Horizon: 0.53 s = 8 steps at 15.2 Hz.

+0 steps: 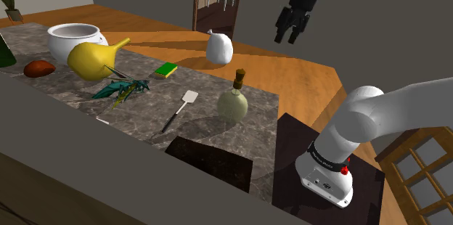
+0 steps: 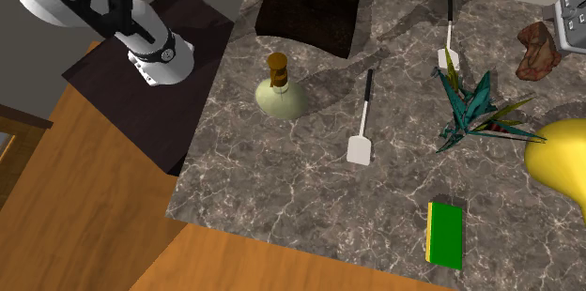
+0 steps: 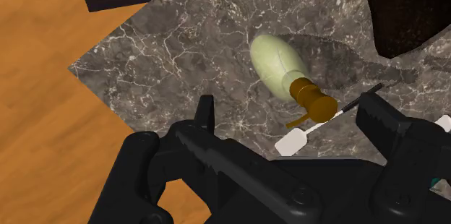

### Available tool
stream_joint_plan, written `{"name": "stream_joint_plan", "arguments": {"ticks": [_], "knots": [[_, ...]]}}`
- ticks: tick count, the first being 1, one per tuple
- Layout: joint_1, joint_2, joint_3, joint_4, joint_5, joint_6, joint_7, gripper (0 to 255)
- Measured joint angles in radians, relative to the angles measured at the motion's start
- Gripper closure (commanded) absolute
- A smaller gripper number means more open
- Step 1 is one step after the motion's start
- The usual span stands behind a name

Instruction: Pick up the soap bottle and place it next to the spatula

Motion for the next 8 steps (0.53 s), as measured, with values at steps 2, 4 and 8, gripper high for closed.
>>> {"name": "stream_joint_plan", "arguments": {"ticks": [2,4,8], "knots": [[0.005,-0.009,-0.001,-0.023,0.002,0.023,-0.011,0],[0.021,-0.033,-0.003,-0.097,0.011,0.103,-0.050,0],[0.066,-0.070,-0.013,-0.260,0.035,0.307,-0.149,0]]}}
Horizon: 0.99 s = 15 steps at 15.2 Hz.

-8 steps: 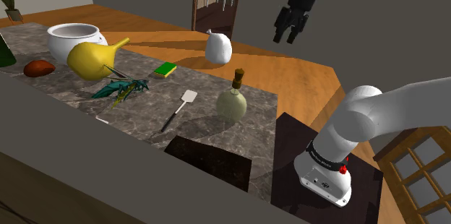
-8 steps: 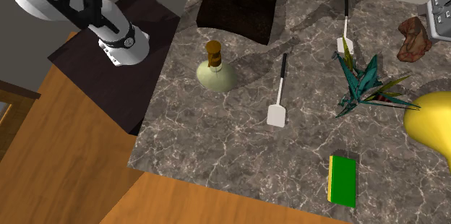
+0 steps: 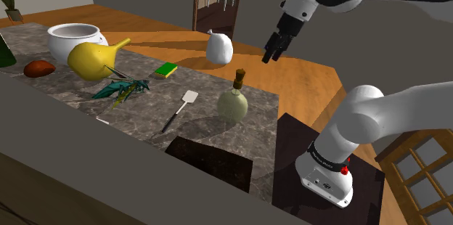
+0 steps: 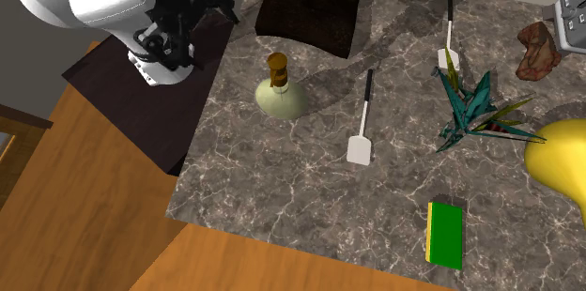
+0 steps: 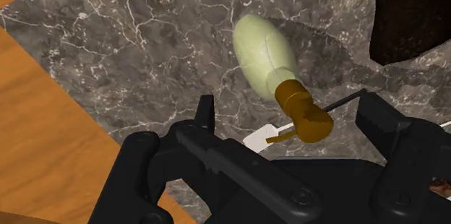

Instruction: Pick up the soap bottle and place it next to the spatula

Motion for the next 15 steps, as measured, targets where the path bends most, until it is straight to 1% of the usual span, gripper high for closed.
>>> {"name": "stream_joint_plan", "arguments": {"ticks": [2,5,6,8,9,13,15], "knots": [[0.025,-0.009,-0.010,-0.082,0.014,0.111,-0.057,0],[0.076,0.006,-0.023,-0.175,0.044,0.279,-0.141,0],[0.092,0.021,-0.038,-0.204,0.053,0.339,-0.180,0],[0.141,0.067,-0.054,-0.245,0.082,0.465,-0.243,0],[0.154,0.076,-0.060,-0.272,0.091,0.513,-0.263,0],[0.192,0.146,-0.069,-0.295,0.120,0.620,-0.291,0],[0.207,0.178,-0.071,-0.299,0.132,0.658,-0.298,0]]}}
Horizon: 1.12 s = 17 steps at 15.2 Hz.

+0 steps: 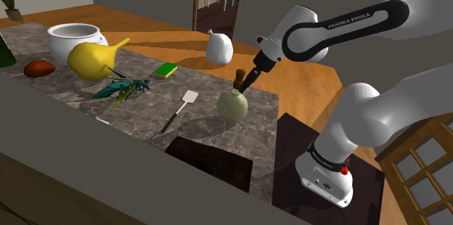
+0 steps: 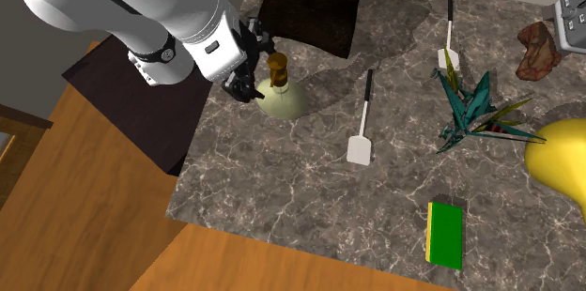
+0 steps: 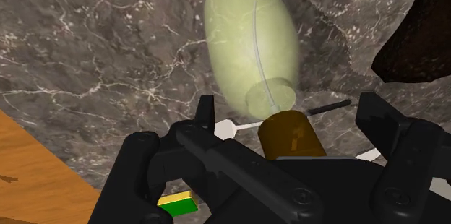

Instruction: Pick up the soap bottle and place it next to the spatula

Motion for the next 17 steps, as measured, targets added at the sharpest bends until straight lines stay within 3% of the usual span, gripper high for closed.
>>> {"name": "stream_joint_plan", "arguments": {"ticks": [7,8,17], "knots": [[0.014,0.029,-0.005,-0.009,0.013,0.040,-0.009,0],[0.014,0.029,-0.005,-0.009,0.013,0.040,-0.010,255],[0.014,0.029,-0.005,-0.008,0.013,0.040,-0.010,255]]}}
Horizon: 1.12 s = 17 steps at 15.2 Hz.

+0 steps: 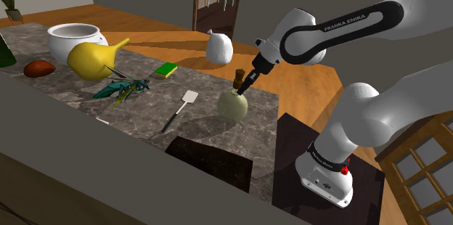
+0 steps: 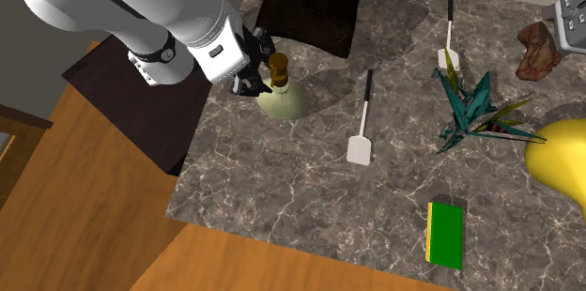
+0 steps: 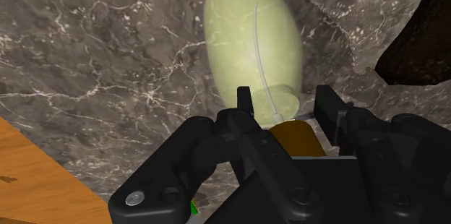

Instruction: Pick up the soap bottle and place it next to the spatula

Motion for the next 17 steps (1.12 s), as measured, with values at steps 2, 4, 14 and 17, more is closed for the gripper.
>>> {"name": "stream_joint_plan", "arguments": {"ticks": [2,4,14,17], "knots": [[-0.002,-0.004,0.002,0.003,-0.002,-0.008,0.003,255],[-0.012,-0.023,0.007,0.013,-0.011,-0.038,0.012,255],[-0.046,-0.106,0.034,0.103,-0.049,-0.211,0.066,255],[-0.052,-0.128,0.040,0.129,-0.057,-0.257,0.079,255]]}}
